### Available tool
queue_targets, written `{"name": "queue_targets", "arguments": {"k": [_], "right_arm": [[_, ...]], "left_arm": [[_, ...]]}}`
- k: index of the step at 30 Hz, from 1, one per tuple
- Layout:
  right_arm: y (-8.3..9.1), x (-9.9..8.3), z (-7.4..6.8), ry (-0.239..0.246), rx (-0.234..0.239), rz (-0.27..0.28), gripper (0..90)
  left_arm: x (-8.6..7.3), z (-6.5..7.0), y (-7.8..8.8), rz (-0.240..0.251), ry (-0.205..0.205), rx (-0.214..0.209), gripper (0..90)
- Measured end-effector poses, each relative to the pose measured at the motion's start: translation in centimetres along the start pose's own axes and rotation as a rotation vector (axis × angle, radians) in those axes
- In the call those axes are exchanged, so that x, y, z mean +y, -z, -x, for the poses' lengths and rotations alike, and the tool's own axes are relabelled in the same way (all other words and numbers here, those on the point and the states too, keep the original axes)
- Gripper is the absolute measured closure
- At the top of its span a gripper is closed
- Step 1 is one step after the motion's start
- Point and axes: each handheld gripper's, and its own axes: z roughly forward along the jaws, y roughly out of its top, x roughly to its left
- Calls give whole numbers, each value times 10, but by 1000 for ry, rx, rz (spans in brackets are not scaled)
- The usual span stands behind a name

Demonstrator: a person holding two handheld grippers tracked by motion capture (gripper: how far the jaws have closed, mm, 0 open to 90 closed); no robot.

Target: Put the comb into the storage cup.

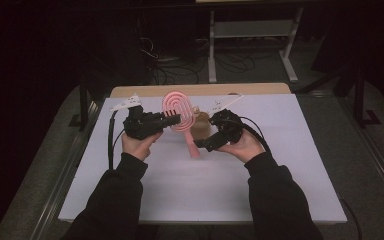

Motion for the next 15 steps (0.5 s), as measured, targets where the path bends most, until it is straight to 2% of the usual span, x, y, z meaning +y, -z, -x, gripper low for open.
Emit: {"name": "queue_targets", "arguments": {"k": [4, 15], "right_arm": [[8, -6, 5, -12, -7, 7, 0], [37, -35, 22, -77, -62, 65, 0]], "left_arm": [[7, 1, 1, 24, -8, 6, 647], [20, -1, 2, 34, -38, 21, 646]]}}
